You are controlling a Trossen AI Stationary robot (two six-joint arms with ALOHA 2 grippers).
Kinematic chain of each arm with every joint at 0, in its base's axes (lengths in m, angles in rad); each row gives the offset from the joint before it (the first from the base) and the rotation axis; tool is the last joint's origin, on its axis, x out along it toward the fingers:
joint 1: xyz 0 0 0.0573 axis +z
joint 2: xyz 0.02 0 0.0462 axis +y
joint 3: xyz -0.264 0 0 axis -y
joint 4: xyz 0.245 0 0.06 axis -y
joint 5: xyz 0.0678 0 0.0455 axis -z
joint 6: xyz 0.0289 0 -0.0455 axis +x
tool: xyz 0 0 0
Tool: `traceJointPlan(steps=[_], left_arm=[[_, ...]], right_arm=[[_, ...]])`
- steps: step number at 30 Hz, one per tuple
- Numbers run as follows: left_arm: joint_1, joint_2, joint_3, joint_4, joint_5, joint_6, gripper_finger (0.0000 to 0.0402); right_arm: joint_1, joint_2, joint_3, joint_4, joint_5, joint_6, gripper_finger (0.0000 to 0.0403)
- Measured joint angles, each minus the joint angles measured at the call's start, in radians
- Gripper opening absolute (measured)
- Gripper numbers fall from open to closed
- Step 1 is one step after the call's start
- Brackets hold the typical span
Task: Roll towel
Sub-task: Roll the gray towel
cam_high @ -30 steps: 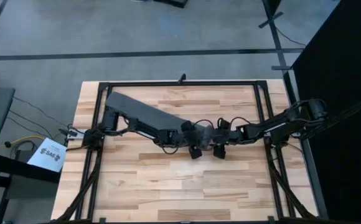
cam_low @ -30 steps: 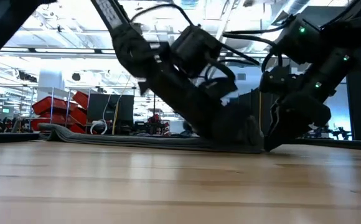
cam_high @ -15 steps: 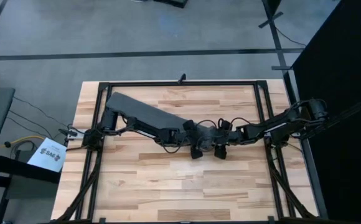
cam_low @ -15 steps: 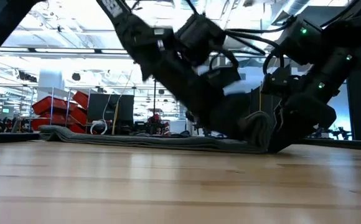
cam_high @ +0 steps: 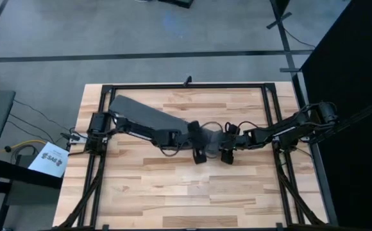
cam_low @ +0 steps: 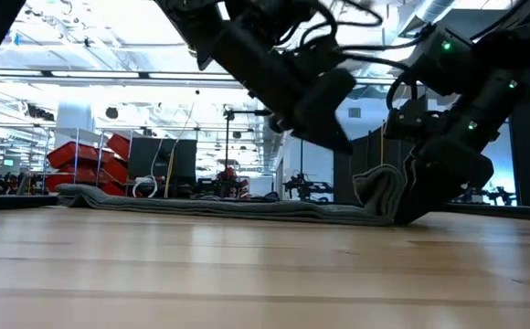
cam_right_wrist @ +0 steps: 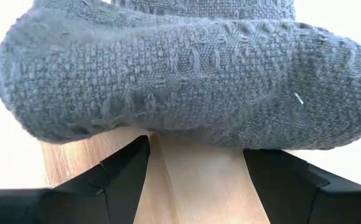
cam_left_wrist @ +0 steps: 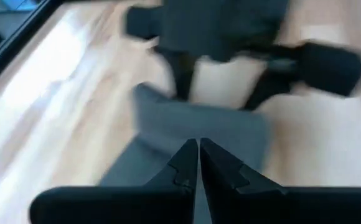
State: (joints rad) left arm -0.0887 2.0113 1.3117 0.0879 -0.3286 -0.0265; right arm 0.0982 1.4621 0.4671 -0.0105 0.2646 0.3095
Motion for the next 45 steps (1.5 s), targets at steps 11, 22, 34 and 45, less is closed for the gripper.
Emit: traceJointPlan(steps=[11,22,34,45], left_arm=[[0.018,0.214,-0.001,0.233,0.015,-0.052,0.0006],[0.038,0.233,0.000,0.323,0.036,0.020,0.0006],[0.098,-0.002,0.000,-0.025,0.251,0.239,0.0006],[0.203,0.229,-0.005,0.381,0.493,0.152,0.0006]], right_arm=[[0.000,0.001,-0.001,0.012,0.000,-0.003,0.0255],[0.000,0.001,-0.003,0.029,-0.001,-0.046,0.0255],[0.014,-0.033,-0.001,-0.053,-0.009,-0.041,0.0255],[0.040,-0.032,-0.002,-0.037,-0.001,-0.010,0.0255]])
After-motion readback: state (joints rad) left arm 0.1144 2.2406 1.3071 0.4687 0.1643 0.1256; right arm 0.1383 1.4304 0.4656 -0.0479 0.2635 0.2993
